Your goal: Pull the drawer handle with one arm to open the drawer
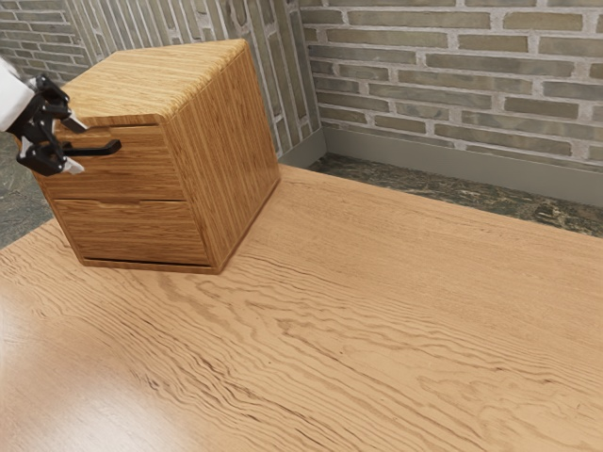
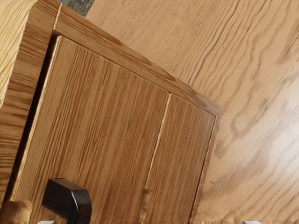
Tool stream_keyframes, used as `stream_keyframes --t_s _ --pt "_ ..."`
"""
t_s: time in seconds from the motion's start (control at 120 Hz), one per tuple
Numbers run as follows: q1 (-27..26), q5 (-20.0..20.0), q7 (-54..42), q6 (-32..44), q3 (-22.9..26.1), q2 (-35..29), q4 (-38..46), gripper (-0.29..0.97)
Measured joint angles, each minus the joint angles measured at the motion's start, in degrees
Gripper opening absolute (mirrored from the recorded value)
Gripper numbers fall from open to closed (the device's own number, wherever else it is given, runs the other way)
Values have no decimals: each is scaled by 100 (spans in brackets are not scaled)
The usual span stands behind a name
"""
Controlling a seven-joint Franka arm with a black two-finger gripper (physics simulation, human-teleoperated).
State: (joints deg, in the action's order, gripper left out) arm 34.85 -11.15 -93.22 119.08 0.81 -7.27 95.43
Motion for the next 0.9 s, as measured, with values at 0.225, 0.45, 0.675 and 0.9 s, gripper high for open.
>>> stream_keyframes --t_s 0.225,0.45,0.675,0.9 --pt "-33 -30 -840 -2 5 324 -281 40" --pt "141 1 -1406 -7 -2 599 -555 33" --pt "295 -12 -1796 -49 -3 890 -830 31" --pt "169 -28 -2050 -135 -3 1145 -1006 28"
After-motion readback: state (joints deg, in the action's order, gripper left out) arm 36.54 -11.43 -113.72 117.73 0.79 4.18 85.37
